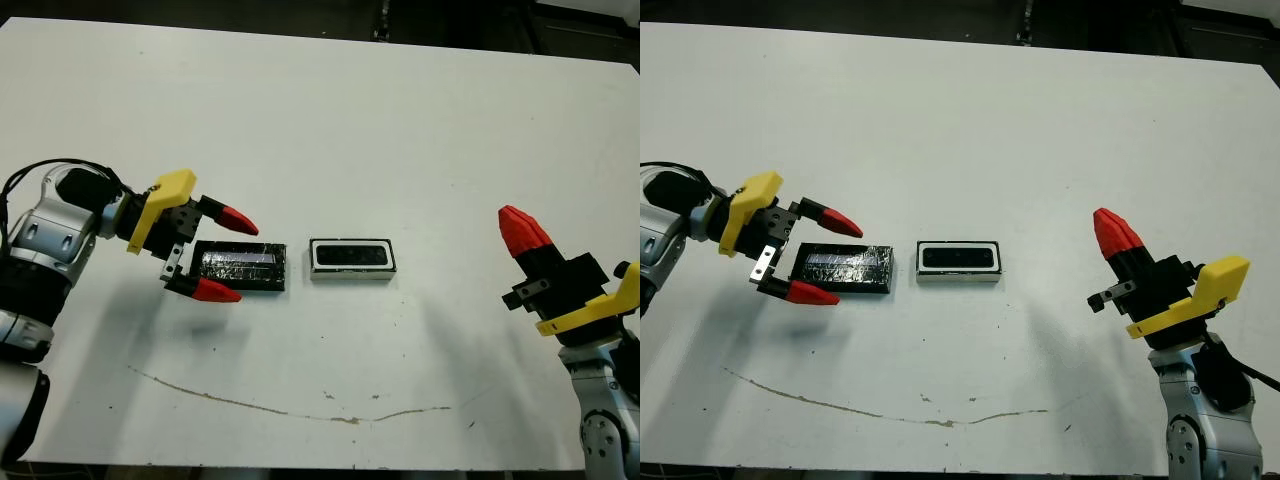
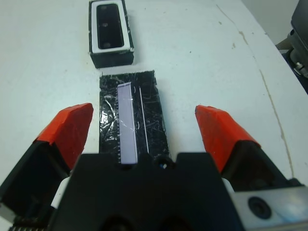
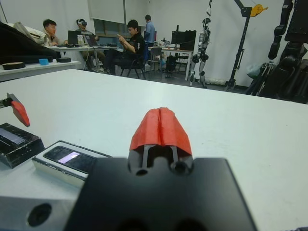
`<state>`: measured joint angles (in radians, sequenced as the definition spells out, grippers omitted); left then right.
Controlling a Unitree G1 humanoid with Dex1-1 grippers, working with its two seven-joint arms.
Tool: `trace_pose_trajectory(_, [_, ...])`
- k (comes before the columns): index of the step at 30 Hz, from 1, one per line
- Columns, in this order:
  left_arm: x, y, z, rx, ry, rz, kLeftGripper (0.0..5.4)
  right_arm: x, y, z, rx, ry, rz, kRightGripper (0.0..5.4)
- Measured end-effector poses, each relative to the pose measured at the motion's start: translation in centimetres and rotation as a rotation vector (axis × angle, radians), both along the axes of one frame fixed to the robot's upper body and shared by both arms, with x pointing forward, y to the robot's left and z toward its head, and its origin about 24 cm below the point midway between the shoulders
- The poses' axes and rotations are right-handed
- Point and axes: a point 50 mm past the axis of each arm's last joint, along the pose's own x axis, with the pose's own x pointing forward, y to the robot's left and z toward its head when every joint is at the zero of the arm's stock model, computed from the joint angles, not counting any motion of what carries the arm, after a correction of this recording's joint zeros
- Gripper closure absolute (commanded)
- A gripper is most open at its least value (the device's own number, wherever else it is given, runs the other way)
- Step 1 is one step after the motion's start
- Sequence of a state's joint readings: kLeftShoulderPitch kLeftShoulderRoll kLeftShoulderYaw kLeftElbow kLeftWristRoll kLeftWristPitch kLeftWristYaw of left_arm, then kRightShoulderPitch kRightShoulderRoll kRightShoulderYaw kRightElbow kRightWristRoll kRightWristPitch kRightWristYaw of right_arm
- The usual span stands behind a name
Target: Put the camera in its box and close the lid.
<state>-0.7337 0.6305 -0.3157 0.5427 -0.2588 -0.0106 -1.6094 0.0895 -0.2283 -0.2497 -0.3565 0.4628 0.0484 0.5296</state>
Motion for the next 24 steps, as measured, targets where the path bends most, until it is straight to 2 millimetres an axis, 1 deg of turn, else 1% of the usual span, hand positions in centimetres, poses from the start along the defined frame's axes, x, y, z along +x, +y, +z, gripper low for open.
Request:
trace_pose_trajectory(19, [0.3, 0.3, -0.4, 0.012, -0.019, 0.041, 0.0, -0.1, -0.1, -0.1, -0.001, -0.014, 0.002, 5.39])
trace_pose_trajectory(24, [0.2, 0.8, -1.3, -0.009, 0.014, 0.15, 0.0, -0.1, -0.1, -0.1, -0.003, -0.011, 0.005, 5.39])
